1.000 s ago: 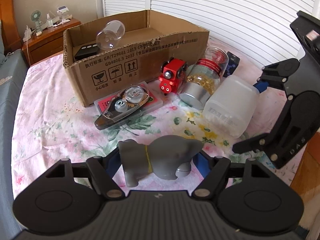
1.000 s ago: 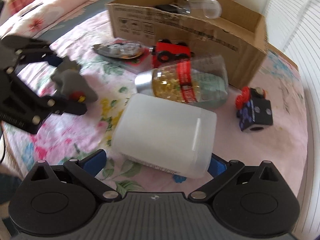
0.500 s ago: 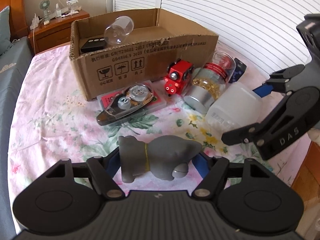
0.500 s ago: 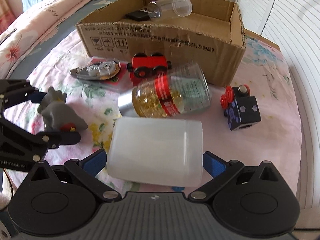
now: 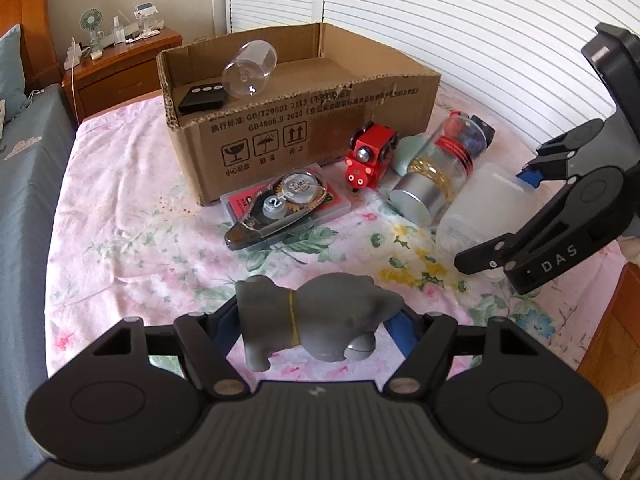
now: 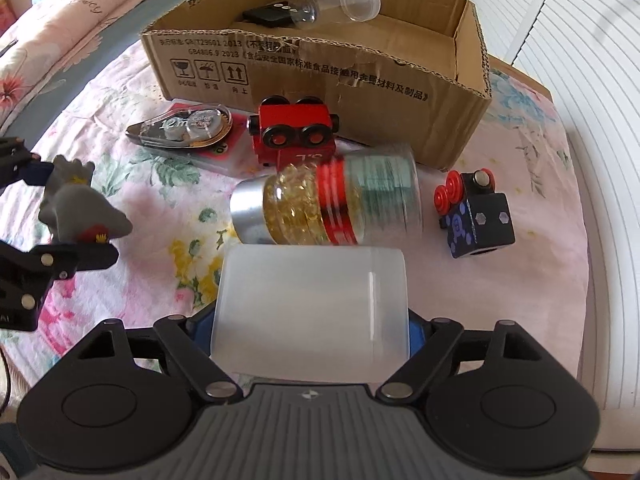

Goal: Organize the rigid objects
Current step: 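Lift the elephant with the left gripper while the right gripper carries the bottle to the box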

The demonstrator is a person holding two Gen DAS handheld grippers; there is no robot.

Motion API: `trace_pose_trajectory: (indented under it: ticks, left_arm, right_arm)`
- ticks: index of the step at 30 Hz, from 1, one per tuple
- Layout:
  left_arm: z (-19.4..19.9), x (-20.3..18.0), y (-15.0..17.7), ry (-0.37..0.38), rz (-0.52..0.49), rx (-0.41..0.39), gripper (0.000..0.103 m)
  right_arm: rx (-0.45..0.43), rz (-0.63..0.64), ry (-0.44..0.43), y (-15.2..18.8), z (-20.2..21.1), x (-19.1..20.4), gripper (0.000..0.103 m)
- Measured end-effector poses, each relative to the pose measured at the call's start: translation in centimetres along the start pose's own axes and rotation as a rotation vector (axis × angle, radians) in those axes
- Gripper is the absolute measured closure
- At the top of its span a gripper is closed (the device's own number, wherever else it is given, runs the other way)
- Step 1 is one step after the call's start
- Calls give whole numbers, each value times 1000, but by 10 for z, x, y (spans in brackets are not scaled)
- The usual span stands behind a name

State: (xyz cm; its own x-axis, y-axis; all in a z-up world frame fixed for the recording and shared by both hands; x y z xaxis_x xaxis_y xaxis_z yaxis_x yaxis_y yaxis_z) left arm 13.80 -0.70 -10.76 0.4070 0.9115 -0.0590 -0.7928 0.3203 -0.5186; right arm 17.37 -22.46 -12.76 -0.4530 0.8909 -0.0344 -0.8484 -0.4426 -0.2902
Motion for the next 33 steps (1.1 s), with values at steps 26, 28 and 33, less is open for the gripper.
trace_pose_trajectory:
  ticks: [26,28,33]
  left_arm:
    - [44,7,-112,-43,-86,-195,31]
    - [38,12,-127,-51,-81,-198,31]
    - [13,29,-148,-78,-37,-176,30]
  right_arm:
    - [-248,33,6,-48,87,-23,16]
    - [-269,21,13,-58,92,-29,16]
    - [-303,-19,9,-78,96,-42,16]
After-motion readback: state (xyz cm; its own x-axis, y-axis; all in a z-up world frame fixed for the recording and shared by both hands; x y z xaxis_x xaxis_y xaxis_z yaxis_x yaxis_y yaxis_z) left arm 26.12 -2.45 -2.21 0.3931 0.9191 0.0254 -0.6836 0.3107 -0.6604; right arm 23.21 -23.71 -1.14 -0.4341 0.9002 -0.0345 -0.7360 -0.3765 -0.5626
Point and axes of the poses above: each gripper's, at about its wrist camera, not at the fingertips, and z roughly against the way its jaws point, x to its left, y to its underside, the point moved 6 cm from there along -z, roughly the way its jaws point, and after that the axes turned 7 degrees about x, right-handed, at the moved point
